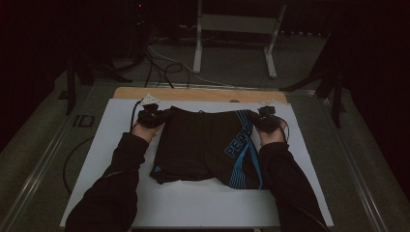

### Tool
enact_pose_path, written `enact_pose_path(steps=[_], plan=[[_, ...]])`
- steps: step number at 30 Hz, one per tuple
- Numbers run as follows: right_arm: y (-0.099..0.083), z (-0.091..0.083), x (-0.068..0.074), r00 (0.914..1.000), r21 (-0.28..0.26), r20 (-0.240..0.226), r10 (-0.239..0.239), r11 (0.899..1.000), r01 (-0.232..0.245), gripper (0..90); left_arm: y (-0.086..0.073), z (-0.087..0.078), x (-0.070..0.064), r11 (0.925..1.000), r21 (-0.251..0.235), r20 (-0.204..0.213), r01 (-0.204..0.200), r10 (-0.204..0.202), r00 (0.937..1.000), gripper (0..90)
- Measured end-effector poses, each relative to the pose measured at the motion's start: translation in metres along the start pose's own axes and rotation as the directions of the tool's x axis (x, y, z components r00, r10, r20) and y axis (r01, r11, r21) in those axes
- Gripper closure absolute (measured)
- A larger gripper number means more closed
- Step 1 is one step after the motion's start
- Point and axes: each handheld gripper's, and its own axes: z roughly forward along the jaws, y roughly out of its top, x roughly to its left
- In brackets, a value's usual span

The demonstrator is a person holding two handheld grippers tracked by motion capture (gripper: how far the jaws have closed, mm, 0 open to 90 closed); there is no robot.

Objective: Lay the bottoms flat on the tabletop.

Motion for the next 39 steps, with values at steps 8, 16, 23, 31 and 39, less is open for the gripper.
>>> enact_pose_path(steps=[8, 16, 23, 31, 39], plan=[[0.004, 0.020, -0.005, 0.9985, 0.014, 0.047, 0.027, 1.000, -0.028, 83.3, 0.004, 0.014, 0.004, 0.9996, 0.009, -0.019, 0.025, -0.025, 0.9995, 81.9], [0.004, 0.028, -0.005, 0.9977, 0.042, 0.060, 0.031, 0.999, -0.033, 83.2, -0.001, 0.020, 0.006, 0.9984, 0.037, -0.028, 0.043, -0.042, 0.9987, 81.5], [-0.003, 0.035, -0.004, 0.9976, 0.066, 0.050, 0.049, 0.996, -0.052, 61.6, -0.006, 0.026, 0.005, 0.9930, 0.081, -0.026, 0.085, -0.084, 0.9962, 63.3], [-0.002, 0.034, -0.006, 0.9957, 0.056, -0.028, 0.088, 0.995, -0.087, 23.1, -0.003, 0.020, 0.000, 0.9914, 0.098, 0.010, 0.086, -0.088, 0.9961, 19.0], [-0.008, 0.023, -0.003, 0.9937, 0.061, -0.101, 0.048, 0.997, -0.042, 15.3, -0.004, 0.010, -0.007, 0.9943, 0.085, 0.043, 0.065, -0.068, 0.9967, 9.5]])
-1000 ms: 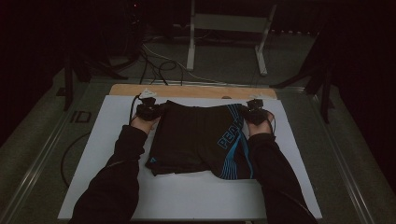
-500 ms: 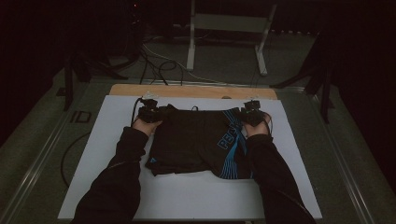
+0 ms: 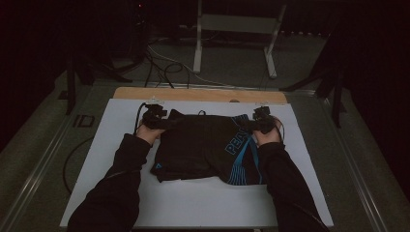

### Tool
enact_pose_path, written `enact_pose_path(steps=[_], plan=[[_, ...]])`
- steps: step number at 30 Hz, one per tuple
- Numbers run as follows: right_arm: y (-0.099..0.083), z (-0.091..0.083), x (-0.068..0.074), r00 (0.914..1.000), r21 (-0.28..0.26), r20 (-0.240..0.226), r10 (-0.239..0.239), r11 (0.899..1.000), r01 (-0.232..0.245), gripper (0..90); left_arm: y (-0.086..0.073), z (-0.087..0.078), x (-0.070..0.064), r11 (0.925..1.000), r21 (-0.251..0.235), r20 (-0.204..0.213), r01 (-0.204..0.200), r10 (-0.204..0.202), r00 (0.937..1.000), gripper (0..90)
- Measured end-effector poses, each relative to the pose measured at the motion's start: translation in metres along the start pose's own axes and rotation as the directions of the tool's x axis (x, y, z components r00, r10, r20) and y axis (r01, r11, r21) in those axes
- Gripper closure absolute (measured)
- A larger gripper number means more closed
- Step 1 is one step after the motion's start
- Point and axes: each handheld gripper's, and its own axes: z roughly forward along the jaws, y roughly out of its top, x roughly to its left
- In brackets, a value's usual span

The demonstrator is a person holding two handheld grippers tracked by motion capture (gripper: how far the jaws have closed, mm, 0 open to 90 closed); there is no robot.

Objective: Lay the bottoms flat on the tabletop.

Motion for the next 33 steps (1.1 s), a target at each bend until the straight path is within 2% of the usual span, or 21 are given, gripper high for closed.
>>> enact_pose_path(steps=[3, 14, 21, 24, 28, 33], plan=[[-0.002, -0.003, 0.002, 1.0000, -0.001, -0.007, -0.004, 1.000, 0.004, 15.2, -0.001, -0.003, -0.002, 0.9999, -0.012, 0.010, -0.003, 0.003, 0.9999, 8.8], [-0.007, -0.027, 0.012, 0.9968, -0.017, -0.045, -0.067, 0.998, 0.066, 15.0, -0.002, -0.022, -0.016, 0.9982, -0.005, 0.064, -0.060, 0.060, 0.9962, 7.2], [-0.009, -0.038, 0.018, 0.9944, -0.037, -0.072, -0.077, 0.997, 0.075, 14.9, -0.005, -0.033, -0.025, 0.9972, -0.016, 0.096, -0.073, 0.074, 0.9926, 7.7], [-0.013, -0.048, 0.023, 0.9913, -0.044, -0.085, -0.101, 0.994, 0.097, 15.0, -0.009, -0.044, -0.030, 0.9954, -0.021, 0.117, -0.093, 0.095, 0.9886, 7.8], [-0.017, -0.058, 0.026, 0.9898, -0.057, -0.098, -0.103, 0.994, 0.098, 15.0, -0.014, -0.054, -0.033, 0.9941, -0.023, 0.127, -0.106, 0.108, 0.9859, 8.4], [-0.024, -0.070, 0.031, 0.9863, -0.066, -0.120, -0.113, 0.992, 0.106, 15.1, -0.021, -0.069, -0.039, 0.9900, -0.029, 0.147, -0.138, 0.141, 0.9791, 9.6]])
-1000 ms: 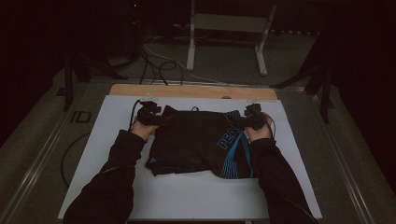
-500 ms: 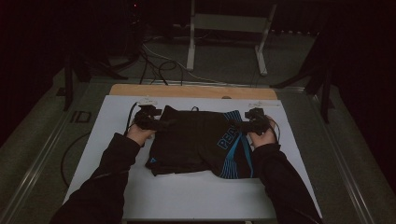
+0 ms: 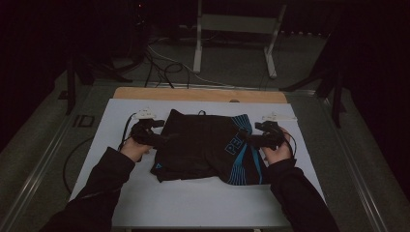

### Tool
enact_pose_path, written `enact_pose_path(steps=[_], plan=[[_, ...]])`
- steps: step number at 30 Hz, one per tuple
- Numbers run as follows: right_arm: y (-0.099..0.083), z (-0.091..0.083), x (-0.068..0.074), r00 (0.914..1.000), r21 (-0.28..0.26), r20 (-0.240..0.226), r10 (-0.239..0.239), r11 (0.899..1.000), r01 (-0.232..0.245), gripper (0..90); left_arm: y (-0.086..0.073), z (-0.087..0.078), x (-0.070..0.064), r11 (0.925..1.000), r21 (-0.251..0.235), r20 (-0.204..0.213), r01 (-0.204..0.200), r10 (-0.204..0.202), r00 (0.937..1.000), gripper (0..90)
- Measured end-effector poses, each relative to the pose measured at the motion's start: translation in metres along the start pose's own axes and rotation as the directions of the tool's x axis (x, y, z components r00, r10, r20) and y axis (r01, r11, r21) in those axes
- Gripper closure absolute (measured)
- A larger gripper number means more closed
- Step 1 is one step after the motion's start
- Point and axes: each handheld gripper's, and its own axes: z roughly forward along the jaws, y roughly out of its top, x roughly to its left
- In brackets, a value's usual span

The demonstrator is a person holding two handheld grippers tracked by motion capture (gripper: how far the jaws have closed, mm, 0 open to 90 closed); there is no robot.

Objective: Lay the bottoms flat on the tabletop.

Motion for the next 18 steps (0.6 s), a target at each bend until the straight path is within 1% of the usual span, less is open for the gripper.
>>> enact_pose_path(steps=[4, 6, 9, 12, 13, 14, 15, 16, 17, 18], plan=[[-0.004, -0.008, 0.005, 0.9999, -0.007, -0.007, -0.011, 1.000, 0.010, 15.1, -0.005, -0.010, -0.009, 0.9997, -0.001, 0.018, -0.024, 0.024, 0.9996, 11.2], [-0.006, -0.011, 0.006, 0.9999, -0.009, -0.015, -0.009, 1.000, 0.009, 15.1, -0.008, -0.015, -0.013, 0.9996, -0.006, 0.028, -0.029, 0.029, 0.9992, 11.4], [-0.010, -0.014, 0.007, 0.9996, -0.015, -0.026, -0.011, 1.000, 0.011, 15.0, -0.011, -0.021, -0.021, 0.9985, -0.013, 0.053, -0.053, 0.054, 0.9972, 11.5], [-0.016, -0.019, 0.009, 0.9991, -0.023, -0.041, -0.009, 1.000, 0.008, 14.9, -0.015, -0.026, -0.028, 0.9968, -0.018, 0.056, -0.078, 0.079, 0.9953, 11.2], [-0.016, -0.019, 0.009, 0.9991, -0.023, -0.041, -0.009, 1.000, 0.008, 14.9, -0.015, -0.026, -0.028, 0.9968, -0.018, 0.056, -0.078, 0.079, 0.9953, 8.7], [-0.018, -0.021, 0.010, 0.9989, -0.028, -0.045, -0.016, 0.999, 0.014, 14.9, -0.018, -0.028, -0.030, 0.9957, -0.022, 0.068, -0.090, 0.091, 0.9935, 8.7], [-0.021, -0.024, 0.012, 0.9988, -0.033, -0.043, -0.021, 0.999, 0.020, 14.5, -0.021, -0.029, -0.032, 0.9947, -0.023, 0.080, -0.100, 0.101, 0.9916, 4.6], [-0.023, -0.026, 0.013, 0.9983, -0.035, -0.050, -0.032, 0.999, 0.030, 14.3, -0.022, -0.030, -0.033, 0.9940, -0.021, 0.076, -0.108, 0.109, 0.9911, 3.1], [-0.025, -0.027, 0.013, 0.9982, -0.034, -0.048, -0.036, 0.999, 0.034, 14.3, -0.028, -0.033, -0.036, 0.9916, -0.028, 0.081, -0.127, 0.128, 0.9884, 3.1], [-0.029, -0.031, 0.014, 0.9978, -0.037, -0.052, -0.042, 0.999, 0.040, 14.3, -0.031, -0.034, -0.036, 0.9912, -0.024, 0.080, -0.130, 0.132, 0.9880, 2.9]])
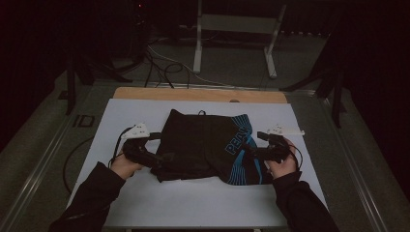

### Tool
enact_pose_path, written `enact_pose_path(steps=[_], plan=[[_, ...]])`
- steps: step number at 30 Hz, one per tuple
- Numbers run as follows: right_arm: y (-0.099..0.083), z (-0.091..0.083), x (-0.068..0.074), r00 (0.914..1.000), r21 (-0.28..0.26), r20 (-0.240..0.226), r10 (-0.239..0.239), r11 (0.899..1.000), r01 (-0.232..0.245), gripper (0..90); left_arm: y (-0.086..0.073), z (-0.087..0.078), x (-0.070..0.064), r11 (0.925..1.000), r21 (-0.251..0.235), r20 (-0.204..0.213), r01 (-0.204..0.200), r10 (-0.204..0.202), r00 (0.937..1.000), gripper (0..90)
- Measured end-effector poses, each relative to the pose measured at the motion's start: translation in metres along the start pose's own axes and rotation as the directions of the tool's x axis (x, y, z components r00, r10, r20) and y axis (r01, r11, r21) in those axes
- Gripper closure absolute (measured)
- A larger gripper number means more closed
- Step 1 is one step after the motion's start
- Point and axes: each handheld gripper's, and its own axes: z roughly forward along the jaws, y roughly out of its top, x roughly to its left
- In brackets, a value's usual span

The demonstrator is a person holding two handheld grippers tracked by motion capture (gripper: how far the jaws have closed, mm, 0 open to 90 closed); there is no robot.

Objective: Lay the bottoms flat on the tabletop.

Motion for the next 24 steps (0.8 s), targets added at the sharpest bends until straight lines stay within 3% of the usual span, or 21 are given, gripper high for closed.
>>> enact_pose_path(steps=[6, 8, 12, 13, 14, 16, 19, 22, 24], plan=[[-0.012, -0.010, 0.005, 0.9998, -0.003, -0.014, 0.010, 1.000, -0.010, 14.4, -0.024, -0.008, -0.004, 0.9997, 0.023, 0.000, -0.003, 0.003, 1.0000, 9.6], [-0.015, -0.012, 0.007, 0.9998, -0.002, -0.016, 0.008, 1.000, -0.008, 14.4, -0.035, -0.008, -0.006, 0.9984, 0.057, 0.003, -0.001, 0.001, 1.0000, 15.4], [-0.018, -0.014, 0.011, 0.9998, 0.003, -0.020, -0.006, 1.000, 0.006, 14.4, -0.052, -0.009, -0.012, 0.9938, 0.106, 0.018, -0.036, 0.034, 0.9993, 28.4], [-0.019, -0.015, 0.012, 0.9998, 0.007, -0.018, -0.011, 1.000, 0.012, 14.4, -0.058, -0.010, -0.015, 0.9913, 0.121, 0.037, -0.053, 0.049, 0.9981, 28.4], [-0.020, -0.016, 0.013, 0.9997, 0.009, -0.018, -0.016, 1.000, 0.016, 14.4, -0.062, -0.010, -0.016, 0.9893, 0.133, 0.038, -0.060, 0.055, 0.9977, 36.6], [-0.021, -0.017, 0.014, 0.9997, 0.009, -0.020, -0.012, 1.000, 0.013, 14.4, -0.067, -0.008, -0.020, 0.9809, 0.176, 0.037, -0.082, 0.077, 0.9963, 40.9], [-0.022, -0.018, 0.015, 0.9996, 0.011, -0.026, -0.012, 1.000, 0.012, 14.4, -0.070, -0.002, -0.023, 0.9727, 0.213, 0.020, -0.092, 0.090, 0.9958, 42.8], [-0.023, -0.017, 0.016, 0.9996, 0.013, -0.028, -0.010, 1.000, 0.010, 14.4, -0.072, 0.008, -0.023, 0.9561, 0.277, -0.010, -0.097, 0.103, 0.9946, 43.5], [-0.023, -0.017, 0.016, 0.9995, 0.015, -0.027, -0.016, 1.000, 0.016, 14.5, -0.074, 0.015, -0.020, 0.9494, 0.305, -0.038, -0.076, 0.092, 0.9950, 48.3]])
